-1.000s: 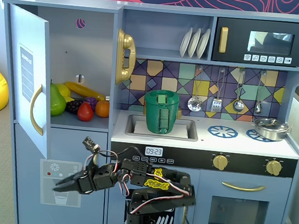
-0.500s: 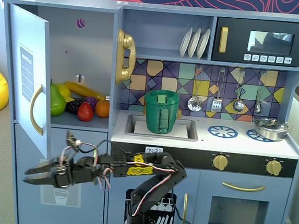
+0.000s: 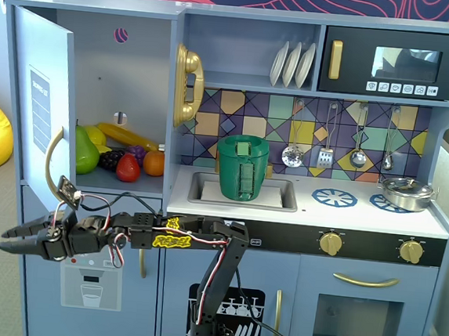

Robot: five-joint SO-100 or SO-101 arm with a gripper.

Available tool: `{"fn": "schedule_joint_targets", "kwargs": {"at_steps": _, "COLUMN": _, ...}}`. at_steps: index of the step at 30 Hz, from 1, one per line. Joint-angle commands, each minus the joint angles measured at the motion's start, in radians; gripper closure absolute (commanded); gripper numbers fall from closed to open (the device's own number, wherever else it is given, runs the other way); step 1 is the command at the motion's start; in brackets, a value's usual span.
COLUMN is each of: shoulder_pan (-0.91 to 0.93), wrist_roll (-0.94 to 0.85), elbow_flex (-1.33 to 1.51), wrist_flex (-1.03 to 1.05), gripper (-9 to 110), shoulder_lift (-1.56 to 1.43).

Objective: Close the left cabinet door

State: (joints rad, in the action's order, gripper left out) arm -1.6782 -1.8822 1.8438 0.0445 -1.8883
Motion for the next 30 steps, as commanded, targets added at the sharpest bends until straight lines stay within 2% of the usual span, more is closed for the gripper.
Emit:
{"fn": "schedule_joint_targets", "kwargs": {"at_steps": 1, "shoulder_pan": 0.060, "wrist_roll": -0.017, "elbow_flex": -0.106, "wrist_flex": 0.005, "gripper": 102, "shoulder_lift": -0.005}}
{"fn": "schedule_joint_targets", "kwargs": {"at_steps": 15, "shoulder_pan": 0.270, "wrist_roll": -0.025, "elbow_flex": 0.083, "wrist_flex": 0.023, "gripper": 102, "shoulder_lift": -0.192}}
{"fn": "schedule_joint_targets", "kwargs": {"at_steps": 30, "shoulder_pan": 0.778, "wrist_roll": -0.060, "elbow_flex": 0.114, "wrist_flex": -0.049, "gripper": 102, "shoulder_lift": -0.270}}
